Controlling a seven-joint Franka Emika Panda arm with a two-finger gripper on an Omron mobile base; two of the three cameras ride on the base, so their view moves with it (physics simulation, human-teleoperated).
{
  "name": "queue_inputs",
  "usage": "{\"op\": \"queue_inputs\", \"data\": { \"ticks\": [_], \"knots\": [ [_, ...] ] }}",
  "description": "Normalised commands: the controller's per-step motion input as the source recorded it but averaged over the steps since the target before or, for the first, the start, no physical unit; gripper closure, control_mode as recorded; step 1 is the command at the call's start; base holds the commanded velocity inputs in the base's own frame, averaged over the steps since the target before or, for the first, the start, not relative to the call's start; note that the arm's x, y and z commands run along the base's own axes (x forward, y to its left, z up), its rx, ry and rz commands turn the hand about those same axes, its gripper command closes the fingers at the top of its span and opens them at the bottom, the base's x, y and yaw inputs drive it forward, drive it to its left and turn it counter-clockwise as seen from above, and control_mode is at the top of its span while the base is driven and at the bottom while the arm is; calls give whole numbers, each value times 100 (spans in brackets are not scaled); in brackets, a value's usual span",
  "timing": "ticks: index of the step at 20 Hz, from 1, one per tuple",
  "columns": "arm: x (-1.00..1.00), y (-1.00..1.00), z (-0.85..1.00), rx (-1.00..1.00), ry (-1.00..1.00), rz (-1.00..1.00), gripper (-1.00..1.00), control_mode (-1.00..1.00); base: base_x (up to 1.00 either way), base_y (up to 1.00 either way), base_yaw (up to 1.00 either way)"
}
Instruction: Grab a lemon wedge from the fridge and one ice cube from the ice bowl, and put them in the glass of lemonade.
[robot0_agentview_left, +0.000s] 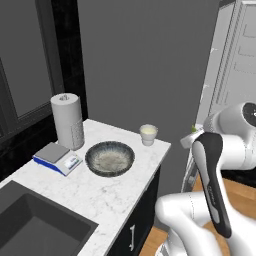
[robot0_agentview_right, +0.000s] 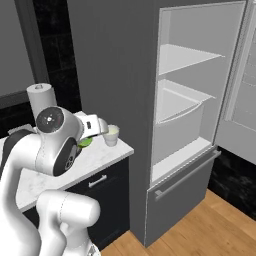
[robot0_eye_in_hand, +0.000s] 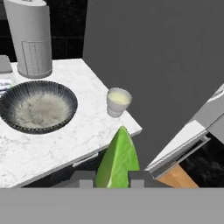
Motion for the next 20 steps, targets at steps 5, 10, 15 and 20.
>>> {"op": "queue_inputs", "data": {
  "ticks": [5,10,15,20],
  "knots": [
    [0,17,0,-27,14,16,100,-100,0,0,0],
    [4,28,0,-38,25,21,100,-100,0,0,0],
    [22,3,0,-37,12,47,100,-100,0,0,0],
    [15,-9,-5,-30,7,54,100,-100,0,0,0]
  ]
}}
